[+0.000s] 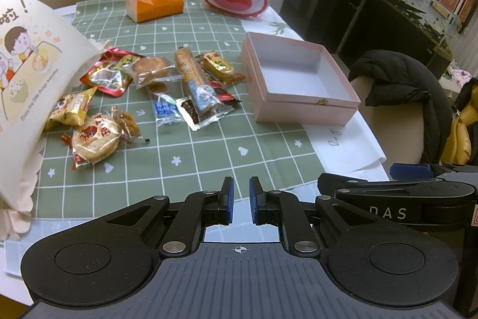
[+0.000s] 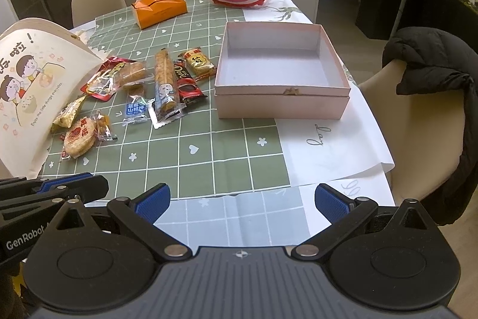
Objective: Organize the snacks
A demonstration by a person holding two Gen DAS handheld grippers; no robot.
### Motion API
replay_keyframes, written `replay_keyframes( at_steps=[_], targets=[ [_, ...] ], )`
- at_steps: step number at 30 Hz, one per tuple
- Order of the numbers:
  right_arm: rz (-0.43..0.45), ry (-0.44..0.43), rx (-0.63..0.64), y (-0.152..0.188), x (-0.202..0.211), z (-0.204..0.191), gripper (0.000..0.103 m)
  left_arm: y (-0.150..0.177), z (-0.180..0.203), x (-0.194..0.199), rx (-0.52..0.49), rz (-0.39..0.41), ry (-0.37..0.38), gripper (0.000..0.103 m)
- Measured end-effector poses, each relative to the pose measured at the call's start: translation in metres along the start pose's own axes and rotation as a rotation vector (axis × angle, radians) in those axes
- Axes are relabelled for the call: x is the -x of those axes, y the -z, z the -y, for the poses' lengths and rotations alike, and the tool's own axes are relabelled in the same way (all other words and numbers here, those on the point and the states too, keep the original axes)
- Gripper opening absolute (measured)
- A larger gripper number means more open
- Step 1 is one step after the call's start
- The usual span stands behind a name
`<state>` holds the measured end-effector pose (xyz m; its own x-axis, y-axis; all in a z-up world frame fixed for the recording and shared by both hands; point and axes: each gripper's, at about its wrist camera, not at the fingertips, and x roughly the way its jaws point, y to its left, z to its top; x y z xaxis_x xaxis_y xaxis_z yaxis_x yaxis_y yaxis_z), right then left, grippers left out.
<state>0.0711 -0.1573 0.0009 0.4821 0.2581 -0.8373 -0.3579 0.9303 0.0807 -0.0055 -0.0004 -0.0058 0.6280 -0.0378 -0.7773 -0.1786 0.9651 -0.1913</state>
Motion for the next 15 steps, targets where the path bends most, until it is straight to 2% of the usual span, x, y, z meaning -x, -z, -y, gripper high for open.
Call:
replay_keyframes(
  at_steps=[9,15],
  targets=[
    [-0.009,0.003,0.001,-0.001,-0.004,-0.005,0.103,-0.002,-0.008,-0.004,0.016,-0.007,0.003,0.014],
    [-0.018,0.016,0.011,-0.004,-0.013,-0.013,0.103,-0.002,-0.028,-0.014,0.07,-0.036,-0.01,0.014]
  ],
)
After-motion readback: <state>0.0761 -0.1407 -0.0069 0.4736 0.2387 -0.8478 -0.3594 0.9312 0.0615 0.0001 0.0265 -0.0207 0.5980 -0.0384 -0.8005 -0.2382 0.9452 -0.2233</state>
